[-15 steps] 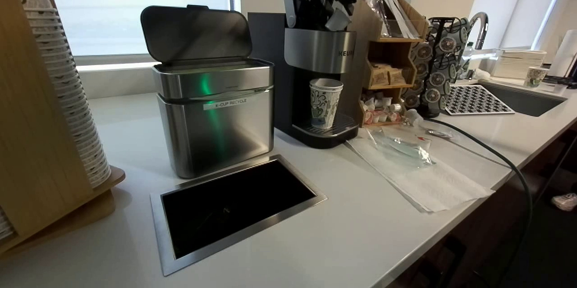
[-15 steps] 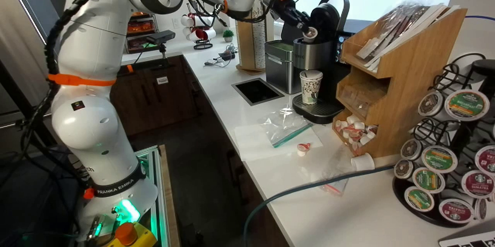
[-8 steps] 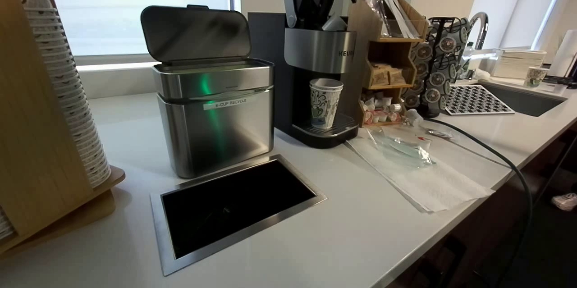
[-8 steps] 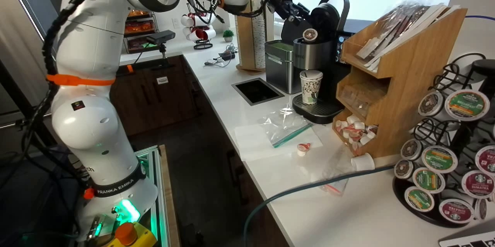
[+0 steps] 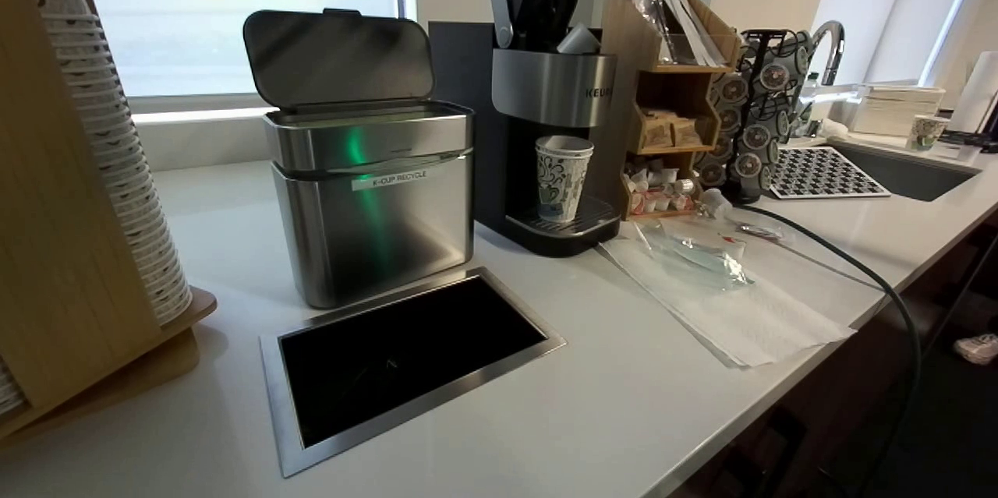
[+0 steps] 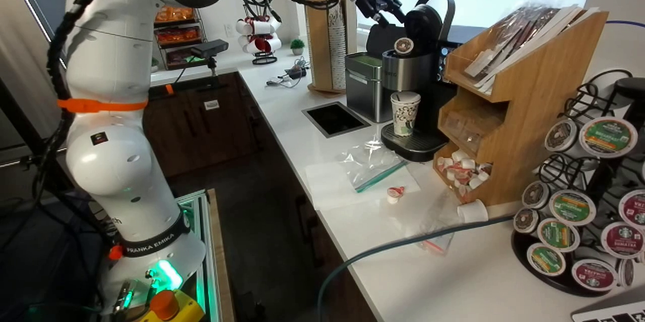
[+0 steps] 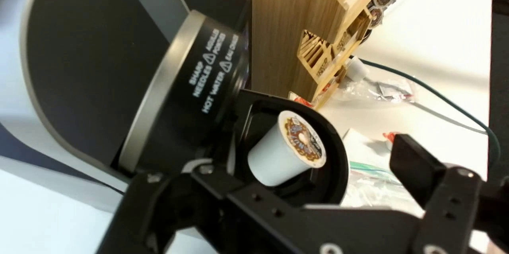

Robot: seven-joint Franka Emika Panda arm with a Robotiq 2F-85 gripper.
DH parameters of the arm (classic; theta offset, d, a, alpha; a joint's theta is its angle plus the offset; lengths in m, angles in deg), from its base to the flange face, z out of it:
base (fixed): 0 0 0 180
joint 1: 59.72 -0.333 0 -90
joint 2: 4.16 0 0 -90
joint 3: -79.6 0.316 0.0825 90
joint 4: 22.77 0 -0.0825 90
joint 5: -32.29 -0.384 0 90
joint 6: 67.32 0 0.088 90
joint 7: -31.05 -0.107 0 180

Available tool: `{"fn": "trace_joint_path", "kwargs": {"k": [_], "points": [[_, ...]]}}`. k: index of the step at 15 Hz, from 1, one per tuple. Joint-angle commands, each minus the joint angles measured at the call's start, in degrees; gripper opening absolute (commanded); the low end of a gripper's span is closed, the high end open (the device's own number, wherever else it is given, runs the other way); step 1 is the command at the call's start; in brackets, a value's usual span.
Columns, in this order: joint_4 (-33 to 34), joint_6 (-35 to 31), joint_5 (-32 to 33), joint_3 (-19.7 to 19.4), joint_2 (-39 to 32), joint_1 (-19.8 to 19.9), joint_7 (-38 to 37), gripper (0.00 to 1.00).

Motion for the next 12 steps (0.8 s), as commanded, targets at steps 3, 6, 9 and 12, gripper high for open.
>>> {"fn": "trace_joint_path", "kwargs": {"k": [3,6,9,12], "points": [[-5.12,-8.94,-11.34,1.49,7.0,6.1,8.99,1.0],[-8.4,-15.01,-17.52,1.61,9.87,9.56,17.41,1.0],[-12.09,-20.16,-24.02,1.68,12.52,12.35,26.67,1.0],[-8.4,-18.61,-23.78,-1.08,10.23,9.77,26.17,1.0]]}}
